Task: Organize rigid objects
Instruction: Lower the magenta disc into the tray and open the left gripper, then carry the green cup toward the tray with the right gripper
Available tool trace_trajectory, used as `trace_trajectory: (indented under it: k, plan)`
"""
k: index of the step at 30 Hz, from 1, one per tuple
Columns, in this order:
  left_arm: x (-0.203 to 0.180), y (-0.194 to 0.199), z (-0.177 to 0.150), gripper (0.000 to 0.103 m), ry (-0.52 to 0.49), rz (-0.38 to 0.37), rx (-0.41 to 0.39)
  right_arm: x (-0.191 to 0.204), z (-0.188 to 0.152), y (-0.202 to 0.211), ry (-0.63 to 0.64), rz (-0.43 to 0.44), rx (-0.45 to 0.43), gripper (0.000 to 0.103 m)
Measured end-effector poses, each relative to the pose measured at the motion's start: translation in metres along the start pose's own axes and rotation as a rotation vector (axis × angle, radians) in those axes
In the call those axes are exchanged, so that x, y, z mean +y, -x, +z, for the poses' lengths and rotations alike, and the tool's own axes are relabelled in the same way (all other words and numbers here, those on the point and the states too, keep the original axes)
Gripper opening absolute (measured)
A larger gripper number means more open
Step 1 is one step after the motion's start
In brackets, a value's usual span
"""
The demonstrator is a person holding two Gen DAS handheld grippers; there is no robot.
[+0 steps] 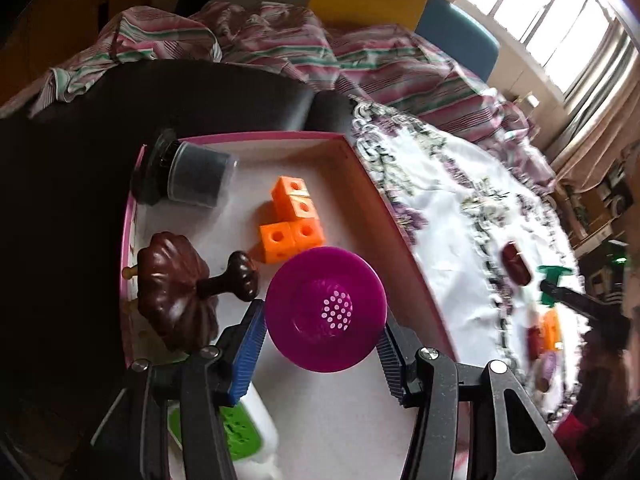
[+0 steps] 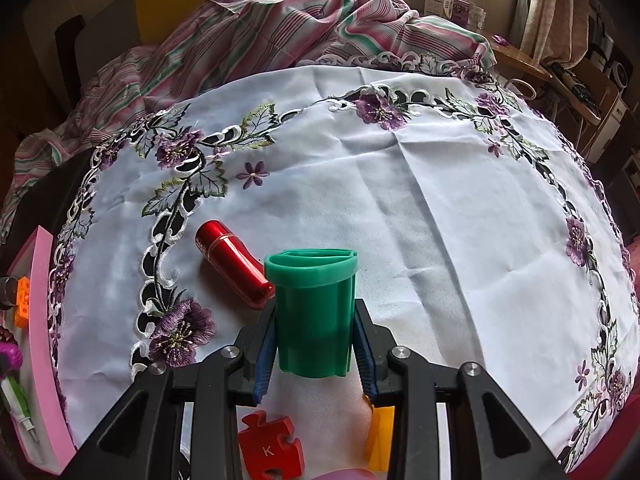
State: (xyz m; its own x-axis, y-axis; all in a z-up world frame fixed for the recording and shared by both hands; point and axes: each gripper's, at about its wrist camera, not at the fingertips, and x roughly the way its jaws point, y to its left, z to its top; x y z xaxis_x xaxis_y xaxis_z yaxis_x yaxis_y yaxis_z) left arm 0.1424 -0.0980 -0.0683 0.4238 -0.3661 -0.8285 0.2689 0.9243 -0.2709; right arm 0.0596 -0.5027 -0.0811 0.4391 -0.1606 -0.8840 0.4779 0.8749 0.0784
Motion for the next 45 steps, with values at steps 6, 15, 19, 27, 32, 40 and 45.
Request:
trace_trajectory:
  k: [6,15,19,27,32,40,45]
  plan:
    - [0.008,-0.007,0.003,0.058,0.011,0.023,0.011,-0.001,0.001,0.002,-0.006,0.005,-0.008,0.034]
    - [0.000,0.017,-0.009,0.070,-0.040,0.066,-0.056,-0.002,0.001,0.001,-0.012,-0.001,-0.007,0.034]
    - [-0.004,0.035,-0.018,0.070,-0.071,0.109,-0.104,-0.004,0.000,0.001,-0.016,-0.009,-0.006,0.034]
    - [-0.004,0.077,-0.034,0.083,-0.043,0.135,-0.219,-0.004,-0.001,0.003,-0.014,-0.012,-0.013,0.034]
    - [-0.007,0.094,-0.045,0.087,-0.051,0.147,-0.253,-0.001,-0.001,0.007,-0.004,0.005,-0.029,0.034]
    - [-0.002,0.100,-0.060,0.087,-0.034,0.152,-0.240,0.006,-0.001,0.011,0.021,0.037,-0.047,0.034]
    - [0.003,0.101,-0.064,0.087,-0.022,0.161,-0.236,0.009,-0.002,0.016,0.024,0.075,-0.062,0.034]
